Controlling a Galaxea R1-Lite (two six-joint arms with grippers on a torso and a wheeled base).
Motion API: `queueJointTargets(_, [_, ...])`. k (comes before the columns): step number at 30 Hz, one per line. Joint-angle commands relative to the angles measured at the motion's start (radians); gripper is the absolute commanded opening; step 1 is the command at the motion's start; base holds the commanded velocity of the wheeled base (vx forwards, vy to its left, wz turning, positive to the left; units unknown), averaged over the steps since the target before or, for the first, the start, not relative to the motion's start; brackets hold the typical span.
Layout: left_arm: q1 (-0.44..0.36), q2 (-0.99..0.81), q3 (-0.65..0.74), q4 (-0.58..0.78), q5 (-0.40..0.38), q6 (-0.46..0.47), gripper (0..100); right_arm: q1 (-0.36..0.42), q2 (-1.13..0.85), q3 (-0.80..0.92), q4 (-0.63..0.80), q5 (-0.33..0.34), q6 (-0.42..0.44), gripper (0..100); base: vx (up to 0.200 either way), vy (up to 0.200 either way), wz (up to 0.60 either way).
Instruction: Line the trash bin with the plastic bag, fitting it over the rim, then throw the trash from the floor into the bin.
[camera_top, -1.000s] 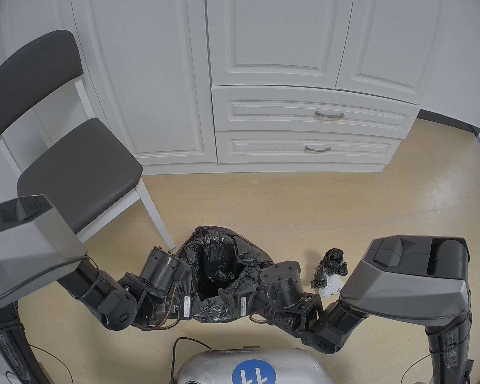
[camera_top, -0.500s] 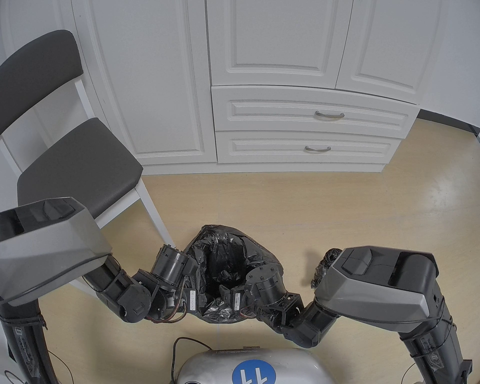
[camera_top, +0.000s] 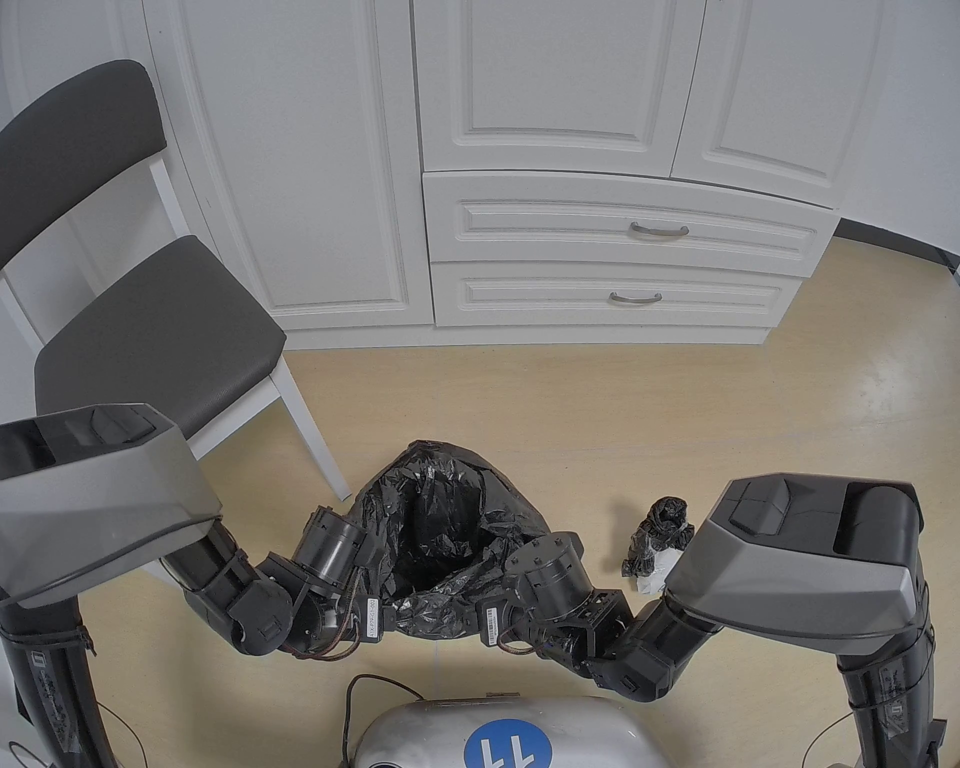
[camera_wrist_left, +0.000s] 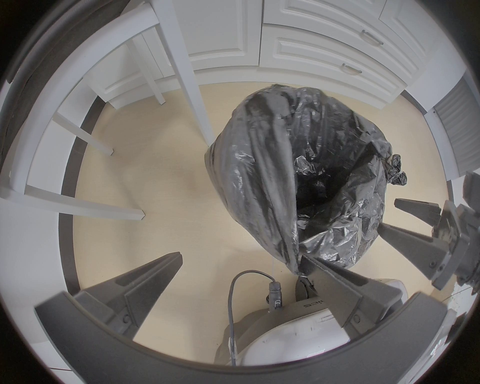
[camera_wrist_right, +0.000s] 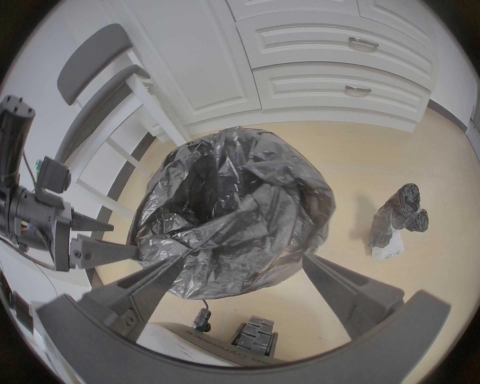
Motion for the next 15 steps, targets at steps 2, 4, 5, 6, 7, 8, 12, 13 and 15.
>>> queueJointTargets(2, [0.012,0.004,0.006,0.001,0.001,-0.001,100,0.009,-0.006,0.017,-0.001,0.001,-0.012,100,0.000,0.000,0.00])
queueJointTargets(4, [0.015,0.002,0.015,0.000,0.001,0.002,100,0.009,-0.005,0.016,-0.012,0.001,-0.012,100,0.000,0.000,0.00])
queueJointTargets(5, [0.015,0.002,0.021,0.000,0.001,0.002,100,0.009,-0.005,0.008,-0.016,0.000,-0.011,100,0.000,0.000,0.00])
queueJointTargets(6, [0.015,0.002,0.028,0.000,0.001,0.004,100,0.009,-0.005,-0.001,-0.018,0.000,-0.001,100,0.000,0.000,0.00])
queueJointTargets(7, [0.015,0.002,0.029,0.000,-0.001,0.004,100,0.009,-0.005,-0.003,-0.021,0.000,0.000,100,0.000,0.000,0.00])
queueJointTargets(8, [0.015,0.005,0.044,-0.002,-0.001,0.002,100,0.009,0.000,-0.021,-0.036,-0.002,0.008,100,0.000,0.000,0.00])
queueJointTargets(12, [0.015,0.020,0.077,-0.002,-0.007,0.005,100,0.008,0.041,-0.067,-0.082,-0.015,0.037,100,0.000,0.000,0.00])
queueJointTargets(13, [0.015,0.033,0.080,-0.002,-0.007,0.005,100,0.009,0.052,-0.078,-0.089,-0.020,0.042,100,0.000,0.000,0.00])
queueJointTargets(15, [0.015,0.042,0.078,-0.003,-0.007,0.005,100,0.009,0.058,-0.082,-0.089,-0.025,0.043,100,0.000,0.000,0.00])
